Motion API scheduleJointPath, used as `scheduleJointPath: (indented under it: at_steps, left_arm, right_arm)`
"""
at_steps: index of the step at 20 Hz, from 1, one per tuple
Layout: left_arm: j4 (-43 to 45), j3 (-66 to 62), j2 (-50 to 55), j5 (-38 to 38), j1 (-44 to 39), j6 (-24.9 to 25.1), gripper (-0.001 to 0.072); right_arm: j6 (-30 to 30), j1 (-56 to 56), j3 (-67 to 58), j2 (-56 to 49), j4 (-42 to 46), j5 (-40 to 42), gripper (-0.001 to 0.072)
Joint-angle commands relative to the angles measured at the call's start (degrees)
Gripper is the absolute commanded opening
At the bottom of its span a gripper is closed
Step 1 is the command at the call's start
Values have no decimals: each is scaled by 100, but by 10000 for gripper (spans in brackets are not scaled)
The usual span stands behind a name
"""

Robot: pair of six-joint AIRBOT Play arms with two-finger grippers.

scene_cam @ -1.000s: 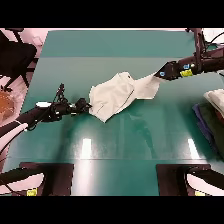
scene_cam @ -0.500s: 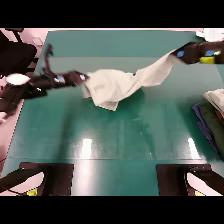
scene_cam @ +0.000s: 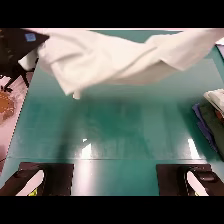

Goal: Fold the shirts.

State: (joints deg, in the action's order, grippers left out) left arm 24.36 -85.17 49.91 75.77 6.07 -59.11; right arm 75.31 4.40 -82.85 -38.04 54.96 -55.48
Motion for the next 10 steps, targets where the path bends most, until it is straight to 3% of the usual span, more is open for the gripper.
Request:
scheduleJointPath:
  at_steps: [1,3,5,8,10]
  left_arm:
    - [-22,-352,-219,1458,50,-772,25]
    - [-70,-345,-219,1958,50,-1152,25]
    - [81,-308,-219,1917,50,-1283,24]
    - [1196,380,-216,1091,-184,-1244,24]
    - [1292,1388,-131,459,-522,-1241,25]
  right_arm:
    - [2,20,-2,728,4,66,22]
    - [4,20,0,957,2,76,22]
    - [4,20,85,973,2,-7,22]
    - [4,20,866,658,-111,-166,21]
    - [-9,13,1493,247,-466,-120,22]
